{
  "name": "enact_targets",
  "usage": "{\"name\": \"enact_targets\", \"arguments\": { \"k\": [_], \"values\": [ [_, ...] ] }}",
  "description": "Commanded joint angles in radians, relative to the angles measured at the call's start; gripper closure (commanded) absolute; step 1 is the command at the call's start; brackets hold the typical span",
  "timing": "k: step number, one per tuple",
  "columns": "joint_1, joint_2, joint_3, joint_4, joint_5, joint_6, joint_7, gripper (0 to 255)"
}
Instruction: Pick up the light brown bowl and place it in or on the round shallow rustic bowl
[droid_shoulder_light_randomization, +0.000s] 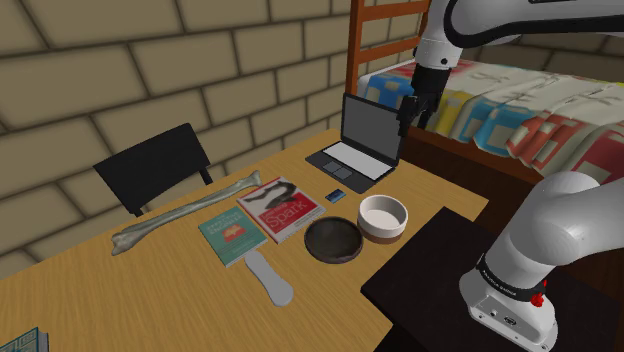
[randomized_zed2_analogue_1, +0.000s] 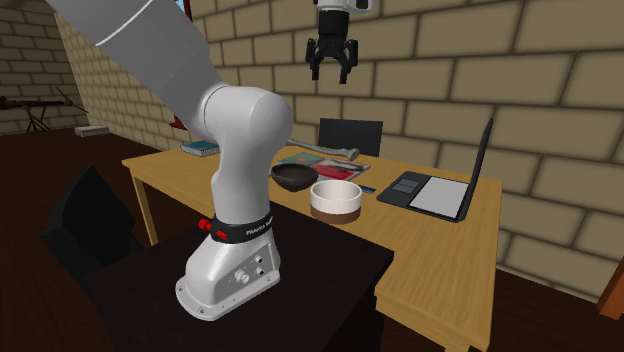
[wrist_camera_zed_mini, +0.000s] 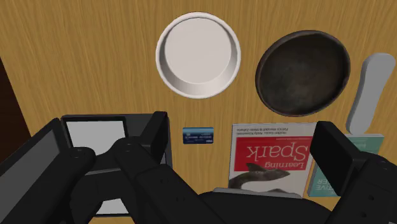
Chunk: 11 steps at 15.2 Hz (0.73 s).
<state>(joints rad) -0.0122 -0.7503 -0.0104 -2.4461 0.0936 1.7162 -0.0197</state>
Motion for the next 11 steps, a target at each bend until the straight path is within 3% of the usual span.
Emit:
{"name": "enact_targets", "arguments": {
  "k": [1,11],
  "values": [
    [0.0,0.0,0.0,0.0,0.0,0.0,0.0,0],
    [0.031,0.111,0.08,-0.254,0.023,0.362,0.032,0]
  ]
}}
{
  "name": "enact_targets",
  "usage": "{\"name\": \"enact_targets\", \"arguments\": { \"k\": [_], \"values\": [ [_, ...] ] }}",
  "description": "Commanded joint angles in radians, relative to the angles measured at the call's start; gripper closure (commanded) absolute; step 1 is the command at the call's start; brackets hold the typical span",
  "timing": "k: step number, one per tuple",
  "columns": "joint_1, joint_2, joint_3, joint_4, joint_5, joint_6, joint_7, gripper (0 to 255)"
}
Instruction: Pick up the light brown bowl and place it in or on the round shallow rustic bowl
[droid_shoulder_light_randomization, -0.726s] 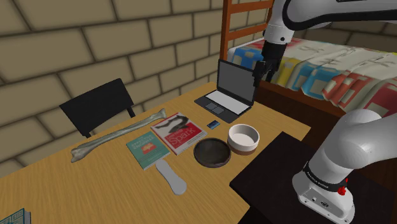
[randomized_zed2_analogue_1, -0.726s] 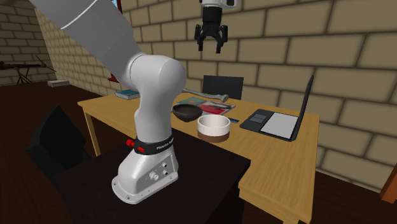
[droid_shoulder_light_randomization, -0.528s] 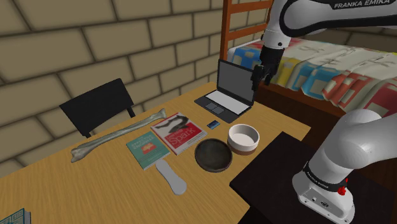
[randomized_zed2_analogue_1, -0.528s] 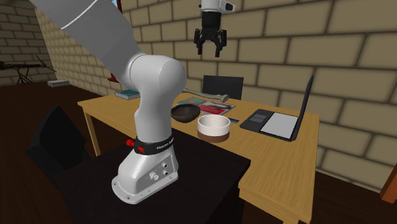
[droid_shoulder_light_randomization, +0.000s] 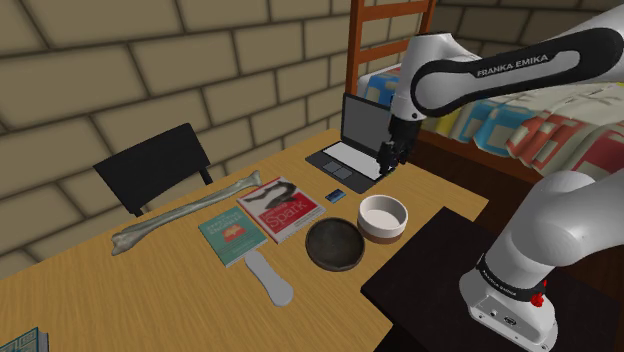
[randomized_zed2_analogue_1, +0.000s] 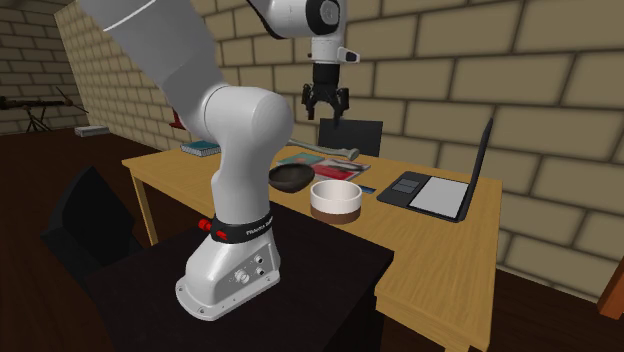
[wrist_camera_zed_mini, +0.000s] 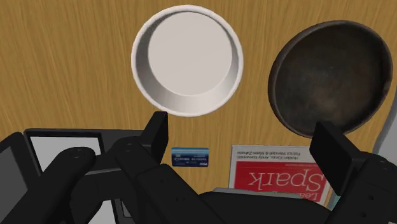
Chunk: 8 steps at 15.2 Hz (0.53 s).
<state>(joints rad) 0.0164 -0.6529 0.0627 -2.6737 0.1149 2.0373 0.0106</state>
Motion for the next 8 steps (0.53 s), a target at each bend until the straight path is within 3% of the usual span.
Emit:
{"name": "enact_targets", "arguments": {
  "k": [1,8],
  "values": [
    [0.006,0.036,0.015,-0.045,0.004,0.082,0.005,0],
    [0.022,0.255,0.075,-0.131,0.011,0.385,0.039,0]
  ]
}}
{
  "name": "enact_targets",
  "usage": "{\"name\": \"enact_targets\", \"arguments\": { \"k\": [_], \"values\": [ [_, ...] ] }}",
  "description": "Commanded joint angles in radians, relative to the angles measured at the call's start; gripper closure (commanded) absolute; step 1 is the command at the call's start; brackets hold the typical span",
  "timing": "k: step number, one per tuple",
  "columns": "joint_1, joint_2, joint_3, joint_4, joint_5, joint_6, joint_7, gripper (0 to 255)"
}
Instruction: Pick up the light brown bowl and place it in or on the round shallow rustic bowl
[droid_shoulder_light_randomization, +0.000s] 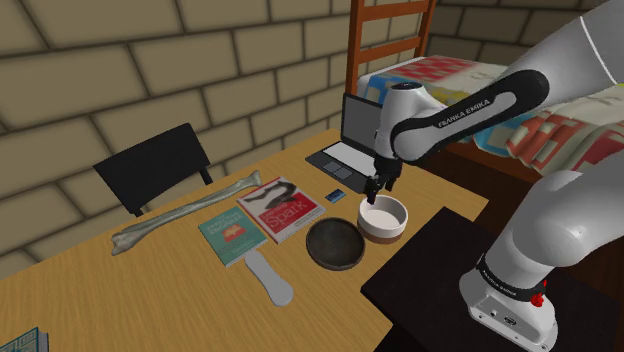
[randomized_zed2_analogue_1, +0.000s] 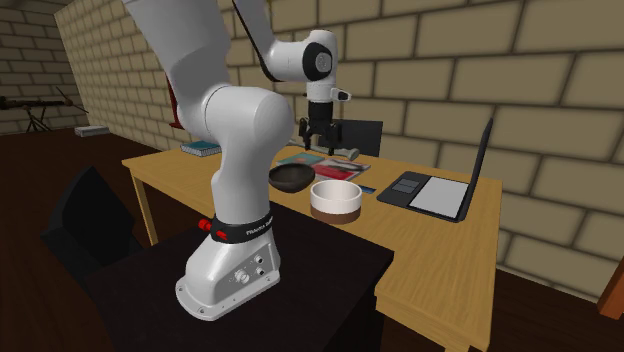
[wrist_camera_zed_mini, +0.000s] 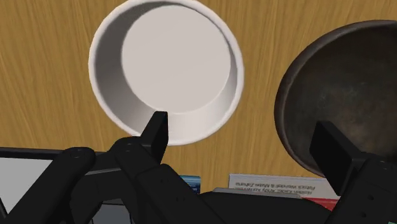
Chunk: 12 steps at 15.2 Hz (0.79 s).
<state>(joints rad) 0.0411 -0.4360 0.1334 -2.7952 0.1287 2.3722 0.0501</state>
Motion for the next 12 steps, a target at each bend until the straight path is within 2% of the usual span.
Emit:
{"name": "enact_targets", "arguments": {
  "k": [1,4,7,12],
  "values": [
    [-0.002,0.079,0.013,-0.016,-0.005,0.096,0.007,0],
    [-0.006,0.211,0.04,-0.022,-0.024,0.232,0.036,0],
    [-0.019,0.352,0.065,-0.013,-0.076,0.36,0.086,0],
    [-0.027,0.448,0.063,-0.01,-0.122,0.452,0.118,0]
  ]
}}
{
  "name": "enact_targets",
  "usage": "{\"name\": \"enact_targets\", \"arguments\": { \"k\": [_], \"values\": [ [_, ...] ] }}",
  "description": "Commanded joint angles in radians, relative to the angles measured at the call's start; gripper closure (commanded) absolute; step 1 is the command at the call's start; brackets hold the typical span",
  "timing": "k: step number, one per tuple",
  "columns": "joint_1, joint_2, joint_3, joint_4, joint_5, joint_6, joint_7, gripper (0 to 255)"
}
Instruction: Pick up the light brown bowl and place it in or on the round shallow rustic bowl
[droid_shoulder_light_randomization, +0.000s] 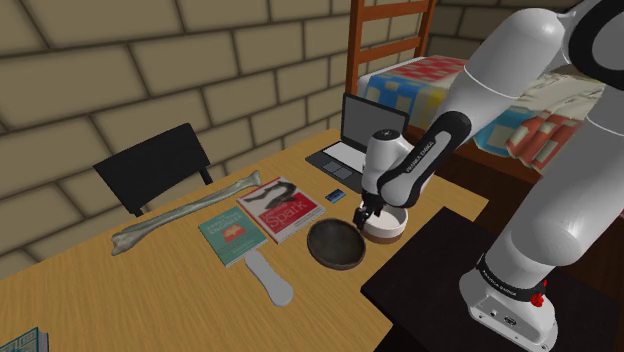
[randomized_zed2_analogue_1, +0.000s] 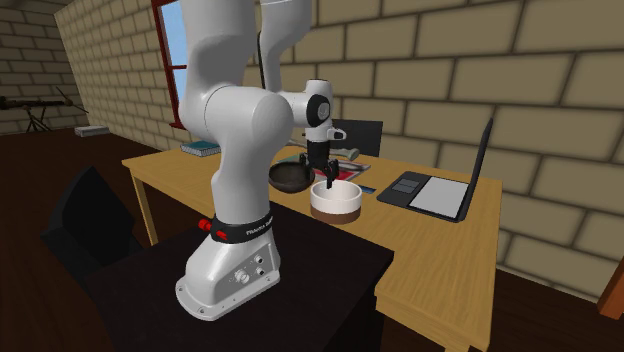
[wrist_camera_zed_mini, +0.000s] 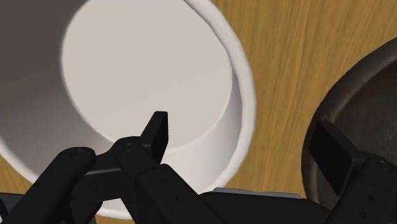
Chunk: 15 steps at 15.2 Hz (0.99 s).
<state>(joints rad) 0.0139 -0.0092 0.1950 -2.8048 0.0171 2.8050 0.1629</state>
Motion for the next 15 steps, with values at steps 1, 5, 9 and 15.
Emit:
{"name": "enact_targets", "arguments": {
  "k": [1,5,9,15],
  "values": [
    [-0.001,0.041,-0.001,0.001,-0.023,0.037,0.014,0],
    [-0.001,0.073,-0.006,0.004,-0.045,0.065,0.03,0],
    [0.0,0.073,-0.007,0.004,-0.045,0.065,0.03,0],
    [0.0,0.073,-0.006,0.004,-0.044,0.064,0.03,255]
  ]
}}
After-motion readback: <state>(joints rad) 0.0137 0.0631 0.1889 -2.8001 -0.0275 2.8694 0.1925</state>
